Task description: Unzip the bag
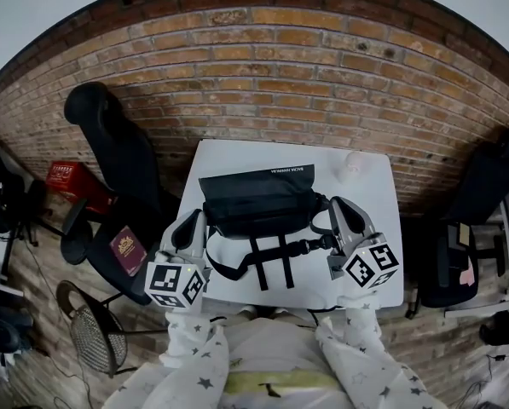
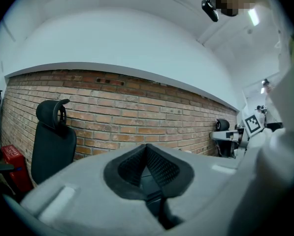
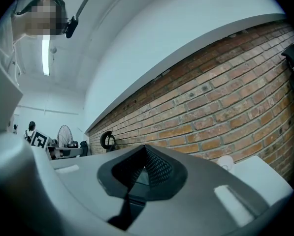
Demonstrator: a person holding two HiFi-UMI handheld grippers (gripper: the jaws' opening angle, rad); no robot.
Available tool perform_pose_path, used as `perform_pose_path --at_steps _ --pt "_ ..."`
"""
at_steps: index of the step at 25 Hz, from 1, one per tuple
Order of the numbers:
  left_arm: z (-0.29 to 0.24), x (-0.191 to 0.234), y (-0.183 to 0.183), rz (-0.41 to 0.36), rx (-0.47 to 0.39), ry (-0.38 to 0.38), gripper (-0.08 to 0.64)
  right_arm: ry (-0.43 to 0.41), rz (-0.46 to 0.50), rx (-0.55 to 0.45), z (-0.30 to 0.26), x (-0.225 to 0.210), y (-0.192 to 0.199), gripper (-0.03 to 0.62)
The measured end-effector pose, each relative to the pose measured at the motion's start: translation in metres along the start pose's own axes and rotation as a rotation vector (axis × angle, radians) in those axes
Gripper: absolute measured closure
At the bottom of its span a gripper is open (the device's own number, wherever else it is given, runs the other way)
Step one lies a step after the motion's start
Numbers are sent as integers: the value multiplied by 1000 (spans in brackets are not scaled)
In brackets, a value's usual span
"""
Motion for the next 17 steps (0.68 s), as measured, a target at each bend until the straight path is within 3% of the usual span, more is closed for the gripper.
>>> perform_pose_path --at_steps 17 --pt "-2 0 -4 -30 8 -19 561 27 28 -12 3 -7 -2 584"
Point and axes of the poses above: the fingertips, and each gripper's own axes: z backward along the fingers, x to its left, y out of its underside, the point moved 7 cm from there along z, backward along the fingers, and after that the axes turned 3 degrees about y, right-handed, at the moved point
